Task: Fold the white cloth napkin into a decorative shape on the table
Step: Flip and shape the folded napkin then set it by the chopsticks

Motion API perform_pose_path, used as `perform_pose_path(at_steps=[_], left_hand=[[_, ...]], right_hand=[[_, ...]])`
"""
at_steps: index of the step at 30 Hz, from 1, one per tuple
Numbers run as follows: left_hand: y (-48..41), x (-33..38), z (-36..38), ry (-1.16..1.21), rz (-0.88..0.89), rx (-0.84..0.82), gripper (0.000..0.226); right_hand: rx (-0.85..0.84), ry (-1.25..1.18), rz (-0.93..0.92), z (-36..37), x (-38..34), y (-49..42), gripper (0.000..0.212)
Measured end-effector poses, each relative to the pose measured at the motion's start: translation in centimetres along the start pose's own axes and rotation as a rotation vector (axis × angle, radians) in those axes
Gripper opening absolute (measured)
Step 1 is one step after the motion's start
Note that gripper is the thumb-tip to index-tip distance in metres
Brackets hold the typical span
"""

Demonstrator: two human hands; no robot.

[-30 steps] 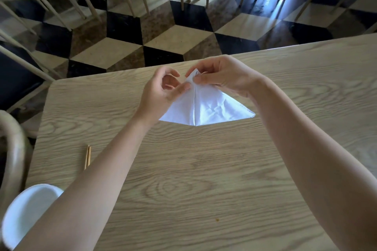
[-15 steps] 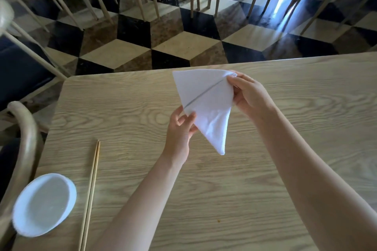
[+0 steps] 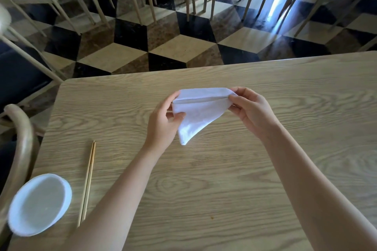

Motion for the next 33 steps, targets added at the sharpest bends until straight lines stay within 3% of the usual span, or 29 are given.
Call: perform_pose_path(at_steps=[3,5,9,14,19,23,25,27,30,33], left_hand=[[-0.1,1.6,-0.3,-0.342,0.232,0.067,0.039],[-0.1,2.3,-0.4,-0.453,0.282,0.1,0.032],[-0.7,2.9,-1.0,-0.477,0.338,0.098,0.025],[-1.1,3.7,-1.2,-0.47,0.449,-0.014,0.018],[-1.2,3.6,-1.4,-0.071,0.172,-0.288,0.013],[-0.9,2.7,-1.5,0.296,-0.08,-0.216,0.017],[-0.1,1.3,-0.4,0.499,-0.324,-0.277,0.025],[1.7,-0.5,1.1,0.643,-0.576,-0.47,0.044],[4.0,-2.9,2.1,0.597,-0.636,-0.683,0.059],[4.7,-4.5,2.1,0.507,-0.702,-0.6,0.036]], right_hand=[[-0.019,0.129,-0.027,-0.2,-0.3,0.7,0.015],[-0.061,0.227,-0.041,-0.2,-0.6,1.0,0.026],[-0.183,0.461,-0.065,0.4,-1.4,1.7,0.047],[-0.16,0.934,-0.294,1.6,-2.4,1.9,0.042],[-0.08,0.919,-0.287,1.1,-3.4,1.9,0.019],[-0.244,0.651,-0.128,1.3,-3.0,2.0,0.005],[-0.281,0.504,-0.018,0.8,-1.8,1.5,0.02],[-0.253,0.477,0.081,-0.1,-0.3,1.0,0.03],[-0.188,0.476,0.186,-1.5,2.1,0.7,0.013],[-0.153,0.532,0.27,-2.5,3.9,0.9,0.015]])
Point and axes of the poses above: each hand's wrist, its own y-axis away from the middle knuckle, its own z-axis out of the palm, x = y × z, the point moved 5 cm from there along -y, towards the middle knuckle, and after that the axes turned 1 degree about y, right-handed, at the moved point
